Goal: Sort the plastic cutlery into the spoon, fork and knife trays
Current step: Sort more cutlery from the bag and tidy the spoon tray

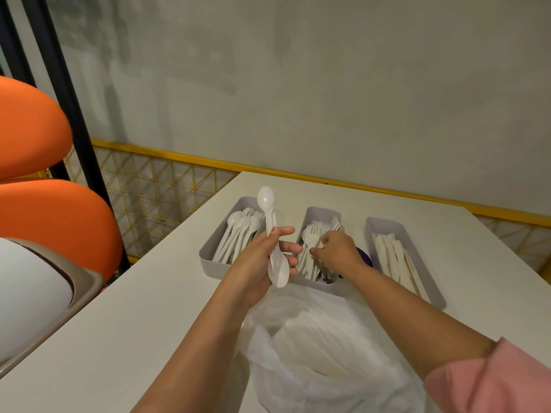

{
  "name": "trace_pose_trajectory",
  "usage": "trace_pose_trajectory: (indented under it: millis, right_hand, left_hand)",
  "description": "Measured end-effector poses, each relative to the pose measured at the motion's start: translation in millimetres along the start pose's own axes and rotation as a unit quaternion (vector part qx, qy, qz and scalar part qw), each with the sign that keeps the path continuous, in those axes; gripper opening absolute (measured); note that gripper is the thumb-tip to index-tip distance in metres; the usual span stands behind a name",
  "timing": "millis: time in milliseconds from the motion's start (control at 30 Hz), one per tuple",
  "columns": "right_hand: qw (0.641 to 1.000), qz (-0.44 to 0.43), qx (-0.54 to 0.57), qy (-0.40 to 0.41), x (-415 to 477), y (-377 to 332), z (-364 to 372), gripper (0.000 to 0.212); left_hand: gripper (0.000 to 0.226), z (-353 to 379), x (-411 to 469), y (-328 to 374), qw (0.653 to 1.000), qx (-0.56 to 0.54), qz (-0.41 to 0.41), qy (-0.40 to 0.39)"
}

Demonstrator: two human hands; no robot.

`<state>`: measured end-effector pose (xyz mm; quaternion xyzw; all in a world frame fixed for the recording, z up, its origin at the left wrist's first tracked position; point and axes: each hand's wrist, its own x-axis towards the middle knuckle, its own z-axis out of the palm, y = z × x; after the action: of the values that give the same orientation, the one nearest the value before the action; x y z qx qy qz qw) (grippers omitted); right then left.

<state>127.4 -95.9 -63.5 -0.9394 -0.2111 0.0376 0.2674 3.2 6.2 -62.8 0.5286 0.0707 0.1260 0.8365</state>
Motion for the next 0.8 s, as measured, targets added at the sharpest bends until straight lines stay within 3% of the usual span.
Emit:
trace_pose_trajectory:
  millis: [133, 267, 367, 467, 667, 800]
  right_hand:
    - [0.984, -0.153, 0.066, 0.065, -20, -12, -6, 0.025]
    - [0.943, -0.324, 0.074, 0.024, -41, -16, -10, 0.015]
    - [0.918, -0.395, 0.025, -0.011, -48, -11, -8, 0.022]
    - [0.882, -0.468, -0.052, 0.014, -50, -7, -2, 0.019]
    - [0.849, -0.516, -0.110, 0.042, -62, -14, -4, 0.007]
    - [0.851, -0.522, -0.061, -0.010, -68, -16, -8, 0.008]
  left_hand:
    - [0.030, -5, 4, -3, 1.000, -0.013, 0.000, 0.015]
    - [0.034, -8, 7, -6, 1.000, -0.002, -0.004, 0.025]
    - [0.037, -12, 9, -8, 0.999, 0.016, -0.006, 0.039]
    - [0.038, -14, 8, -7, 0.999, 0.032, -0.009, 0.033]
    - [0.034, -12, 6, -8, 0.998, 0.027, -0.032, 0.051]
    - [0.029, -12, 6, -4, 0.995, -0.011, -0.055, 0.087]
